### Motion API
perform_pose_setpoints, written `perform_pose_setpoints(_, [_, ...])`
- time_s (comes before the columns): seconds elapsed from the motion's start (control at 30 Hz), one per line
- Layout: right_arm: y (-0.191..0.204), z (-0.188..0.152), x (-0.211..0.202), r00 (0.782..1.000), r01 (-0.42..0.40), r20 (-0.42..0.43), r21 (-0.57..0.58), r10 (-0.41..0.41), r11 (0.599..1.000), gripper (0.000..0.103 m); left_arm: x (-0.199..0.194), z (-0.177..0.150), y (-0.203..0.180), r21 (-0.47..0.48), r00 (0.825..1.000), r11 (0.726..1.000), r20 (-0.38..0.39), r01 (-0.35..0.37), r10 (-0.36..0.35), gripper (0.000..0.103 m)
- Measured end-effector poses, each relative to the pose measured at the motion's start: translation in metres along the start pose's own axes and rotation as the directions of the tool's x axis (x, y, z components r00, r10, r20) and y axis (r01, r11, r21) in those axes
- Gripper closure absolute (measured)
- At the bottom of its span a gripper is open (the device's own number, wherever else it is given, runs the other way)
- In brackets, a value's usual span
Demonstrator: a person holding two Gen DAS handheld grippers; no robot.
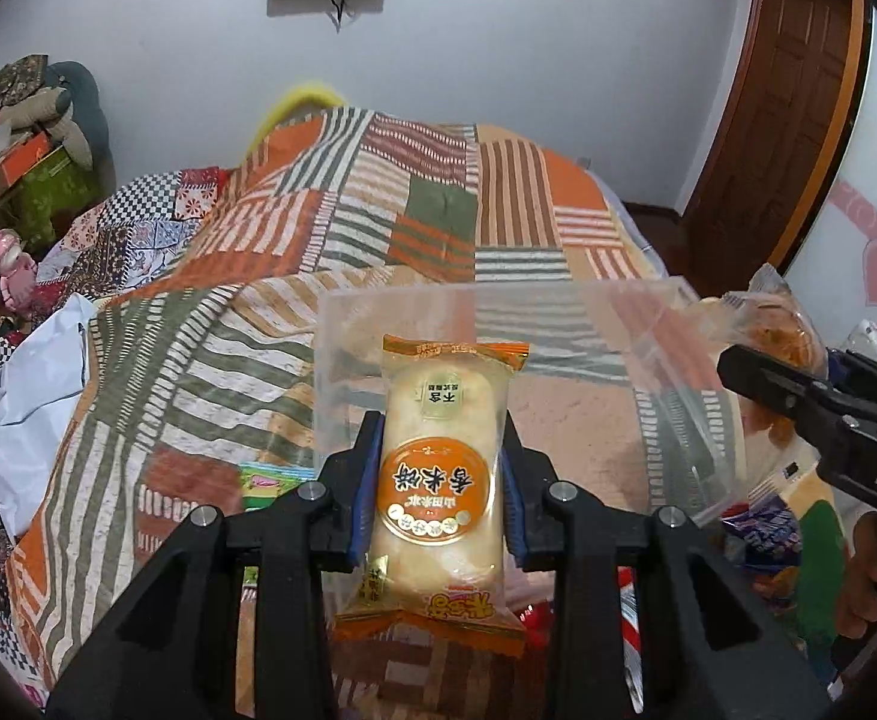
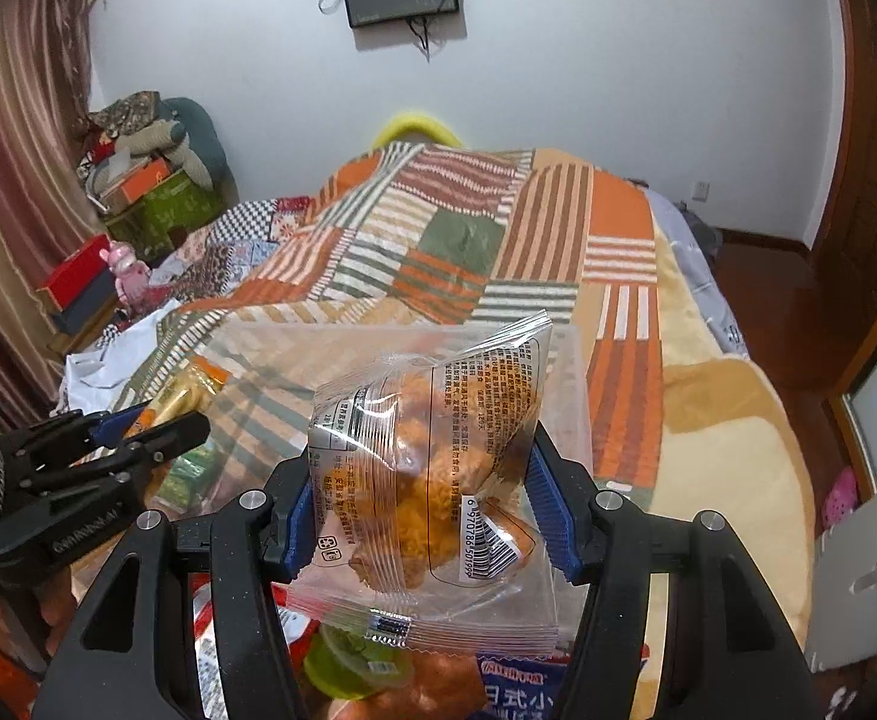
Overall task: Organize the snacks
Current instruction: 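Carry both packets into the clear plastic box and open both tools, then grasp the cracker roll with left tool while right tool reaches the blue cookie bag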
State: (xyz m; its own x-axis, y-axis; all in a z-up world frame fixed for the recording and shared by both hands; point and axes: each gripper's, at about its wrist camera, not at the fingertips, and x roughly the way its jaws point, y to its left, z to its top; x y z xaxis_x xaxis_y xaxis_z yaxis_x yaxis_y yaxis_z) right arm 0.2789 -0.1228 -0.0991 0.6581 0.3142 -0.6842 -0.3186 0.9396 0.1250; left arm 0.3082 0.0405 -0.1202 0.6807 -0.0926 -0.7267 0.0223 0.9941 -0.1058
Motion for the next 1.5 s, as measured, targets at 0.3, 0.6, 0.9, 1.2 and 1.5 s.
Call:
perform_pose_setpoints(0.3, [0.007,-0.004,0.022,0.996,0.009,-0.089,-0.054,-0.013,0.998,0.045,0.016,-0.002,-0.002,0.011,1.000,1.000,-0.027,-0.004,0.005,0.068])
perform_pose_setpoints(0.6, [0.015,-0.004,0.003,0.998,0.003,-0.055,-0.105,-0.009,0.994,0.037,0.000,-0.014,0.000,0.031,1.000,1.000,-0.015,-0.004,0.004,0.052])
perform_pose_setpoints(0.9, [0.014,-0.010,-0.036,1.000,-0.014,-0.006,-0.103,0.014,0.995,0.033,-0.051,-0.022,0.003,0.058,0.999,0.998,0.044,-0.016,0.013,0.042])
perform_pose_setpoints(1.2, [-0.004,-0.031,-0.059,1.000,0.015,-0.021,-0.063,-0.016,0.998,0.033,-0.088,-0.035,0.022,0.049,0.998,0.998,0.042,-0.049,0.047,0.038])
perform_pose_setpoints(1.5, [-0.024,-0.061,-0.066,0.996,0.058,-0.061,-0.029,-0.060,0.998,0.033,-0.084,-0.065,0.054,0.020,0.995,0.995,-0.041,-0.094,0.095,0.037])
